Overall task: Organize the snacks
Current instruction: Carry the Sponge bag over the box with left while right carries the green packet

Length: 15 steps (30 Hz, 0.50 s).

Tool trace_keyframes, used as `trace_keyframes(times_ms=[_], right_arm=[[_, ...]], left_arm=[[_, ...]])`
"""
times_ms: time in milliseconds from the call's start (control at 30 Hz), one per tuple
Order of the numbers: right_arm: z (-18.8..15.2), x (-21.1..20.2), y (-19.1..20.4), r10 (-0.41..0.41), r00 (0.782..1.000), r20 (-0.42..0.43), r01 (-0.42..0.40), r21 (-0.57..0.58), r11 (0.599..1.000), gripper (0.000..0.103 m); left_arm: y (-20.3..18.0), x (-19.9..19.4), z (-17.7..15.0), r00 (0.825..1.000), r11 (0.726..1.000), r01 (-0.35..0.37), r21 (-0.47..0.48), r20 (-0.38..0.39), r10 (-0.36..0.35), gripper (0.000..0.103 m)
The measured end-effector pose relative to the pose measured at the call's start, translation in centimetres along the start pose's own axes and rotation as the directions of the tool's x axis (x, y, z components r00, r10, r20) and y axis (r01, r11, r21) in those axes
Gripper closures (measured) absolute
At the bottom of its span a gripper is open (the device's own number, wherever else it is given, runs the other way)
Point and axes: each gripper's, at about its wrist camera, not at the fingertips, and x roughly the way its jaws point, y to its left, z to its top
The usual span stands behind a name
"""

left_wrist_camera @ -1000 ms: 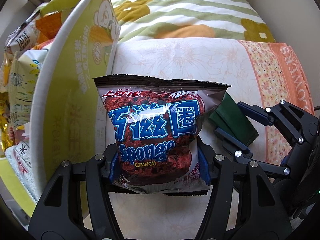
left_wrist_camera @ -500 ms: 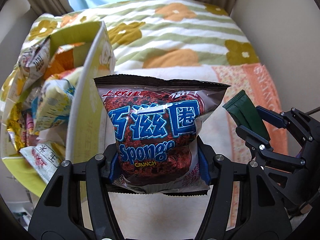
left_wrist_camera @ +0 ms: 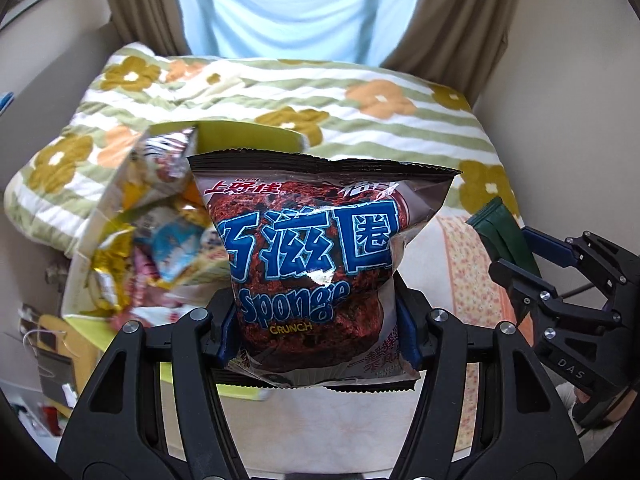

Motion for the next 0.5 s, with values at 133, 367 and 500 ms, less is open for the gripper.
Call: trace_keyframes(times_ms=[133, 367, 500], right_arm=[[2.0, 0.3, 3.5, 0.024, 0.999, 0.034, -0.024, -0.007, 1.000, 0.062], [5.3, 3.1, 9.9, 0.034, 0.998, 0.048, -0.039, 0.092, 0.995, 0.062], [6.8, 4.9, 13.0, 0.040, 0.999, 0.034, -0.045, 0.183, 0.982, 0.062]], left_arm=[[4.4, -0.6, 0.2, 1.000, 1.000, -0.006, -0.019, 0.014, 0.007, 0.045], [12.6, -0.6, 1.0, 1.000, 0.999, 0.025, 0.025, -0.012, -0.025, 0.045], [16.2, 0.5, 1.9, 0.998, 0.996, 0.058, 0.071, -0.038, -0.055, 0.045]])
